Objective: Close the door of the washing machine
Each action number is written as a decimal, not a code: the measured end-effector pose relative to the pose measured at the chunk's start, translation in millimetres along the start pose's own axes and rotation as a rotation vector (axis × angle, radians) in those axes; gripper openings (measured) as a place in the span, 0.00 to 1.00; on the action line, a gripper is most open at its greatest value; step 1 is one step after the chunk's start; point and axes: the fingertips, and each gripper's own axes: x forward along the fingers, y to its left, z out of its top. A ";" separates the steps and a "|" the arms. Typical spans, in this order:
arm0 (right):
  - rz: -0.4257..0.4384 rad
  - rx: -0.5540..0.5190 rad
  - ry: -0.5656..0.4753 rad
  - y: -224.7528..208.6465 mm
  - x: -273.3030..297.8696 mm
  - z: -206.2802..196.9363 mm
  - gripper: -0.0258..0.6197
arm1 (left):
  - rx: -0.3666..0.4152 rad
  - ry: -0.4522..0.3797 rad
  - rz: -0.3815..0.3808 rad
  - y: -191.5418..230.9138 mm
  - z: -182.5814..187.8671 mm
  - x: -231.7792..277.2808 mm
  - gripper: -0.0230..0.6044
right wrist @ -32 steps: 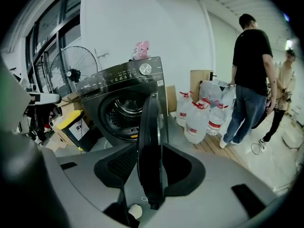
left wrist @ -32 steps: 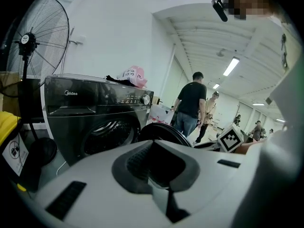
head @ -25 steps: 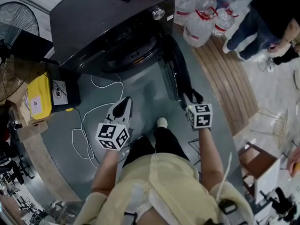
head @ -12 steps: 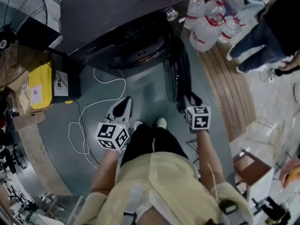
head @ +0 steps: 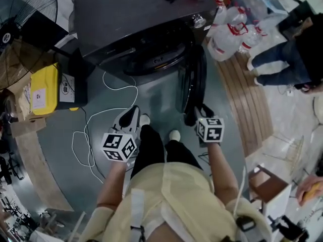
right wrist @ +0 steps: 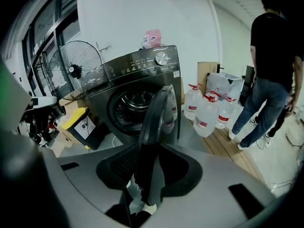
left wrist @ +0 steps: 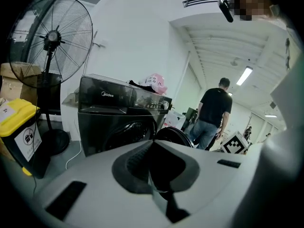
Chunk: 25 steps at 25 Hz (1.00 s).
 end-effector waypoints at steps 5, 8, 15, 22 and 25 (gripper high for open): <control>0.003 0.034 0.006 26.3 10.2 4.3 0.24 | -0.009 -0.008 0.003 22.6 8.6 -2.7 0.04; 0.001 0.057 0.003 43.5 17.3 9.5 0.25 | -0.018 -0.005 0.008 37.2 10.6 -4.7 0.04; 0.012 0.087 0.018 83.2 33.6 20.3 0.24 | -0.035 -0.011 0.029 63.2 15.4 -11.5 0.04; 0.028 0.063 0.024 114.6 51.6 37.1 0.23 | -0.042 -0.038 0.063 85.6 24.0 -18.8 0.04; 0.025 0.086 0.031 124.7 61.4 44.9 0.23 | -0.053 -0.046 0.088 100.1 27.0 -24.2 0.04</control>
